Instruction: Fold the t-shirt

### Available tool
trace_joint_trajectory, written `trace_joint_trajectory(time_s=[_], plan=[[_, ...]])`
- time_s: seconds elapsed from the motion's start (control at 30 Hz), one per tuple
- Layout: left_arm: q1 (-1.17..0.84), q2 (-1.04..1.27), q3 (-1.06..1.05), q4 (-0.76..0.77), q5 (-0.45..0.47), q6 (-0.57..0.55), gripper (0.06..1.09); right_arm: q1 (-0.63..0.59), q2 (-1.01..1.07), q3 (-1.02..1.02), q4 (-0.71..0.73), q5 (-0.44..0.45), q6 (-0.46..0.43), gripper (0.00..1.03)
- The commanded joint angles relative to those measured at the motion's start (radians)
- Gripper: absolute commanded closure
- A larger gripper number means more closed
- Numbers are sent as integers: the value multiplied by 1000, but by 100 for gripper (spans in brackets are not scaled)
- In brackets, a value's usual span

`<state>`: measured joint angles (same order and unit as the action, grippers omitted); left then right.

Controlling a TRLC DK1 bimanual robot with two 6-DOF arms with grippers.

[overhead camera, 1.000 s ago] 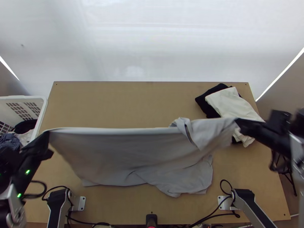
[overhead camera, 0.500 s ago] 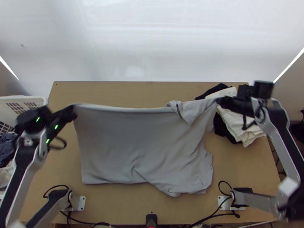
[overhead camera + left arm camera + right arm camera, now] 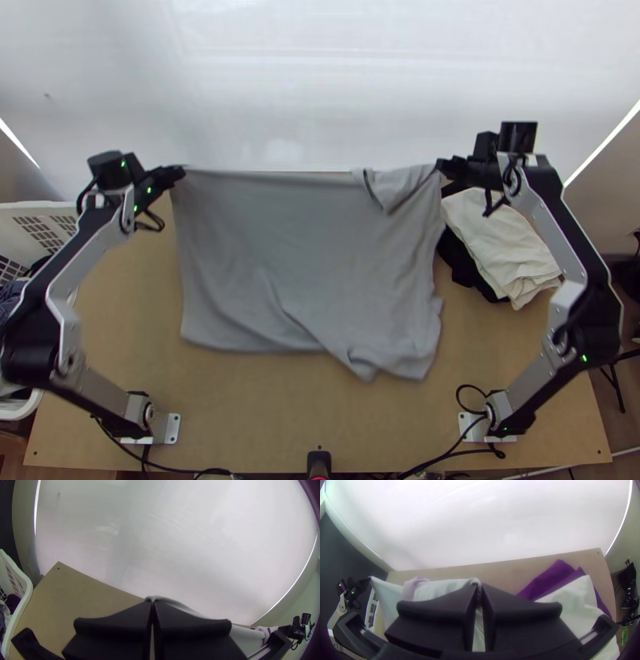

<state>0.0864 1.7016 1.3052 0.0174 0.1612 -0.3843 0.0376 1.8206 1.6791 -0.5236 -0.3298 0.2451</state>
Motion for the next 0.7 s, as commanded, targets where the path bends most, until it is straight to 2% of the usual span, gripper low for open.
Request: trace_joint_trajectory(time_s=[0.0,0.3,0.33,0.4,0.43,0.47,0.5,0.53,0.67], plan=[[9,219,256,-50,-22,2,105,-2,157,228,-39,21,-1,100],[-25,271,235,-56,-43,33,105,16,195,232,-41,29,-7,100],[-30,270,218,-43,-55,33,99,18,200,231,-41,29,-17,96],[-36,260,177,-14,-55,32,59,19,201,225,-41,37,-17,78],[-39,260,166,-5,-52,33,37,21,201,225,-41,48,-17,64],[-40,263,167,-10,-51,36,17,22,201,223,-41,51,-17,44],[-43,265,170,-20,-51,41,10,24,201,225,-46,64,-18,17],[-43,257,164,-17,-51,39,10,28,200,232,-67,84,-30,7],[-34,201,161,-42,-63,15,10,25,114,203,-107,97,-32,4]])
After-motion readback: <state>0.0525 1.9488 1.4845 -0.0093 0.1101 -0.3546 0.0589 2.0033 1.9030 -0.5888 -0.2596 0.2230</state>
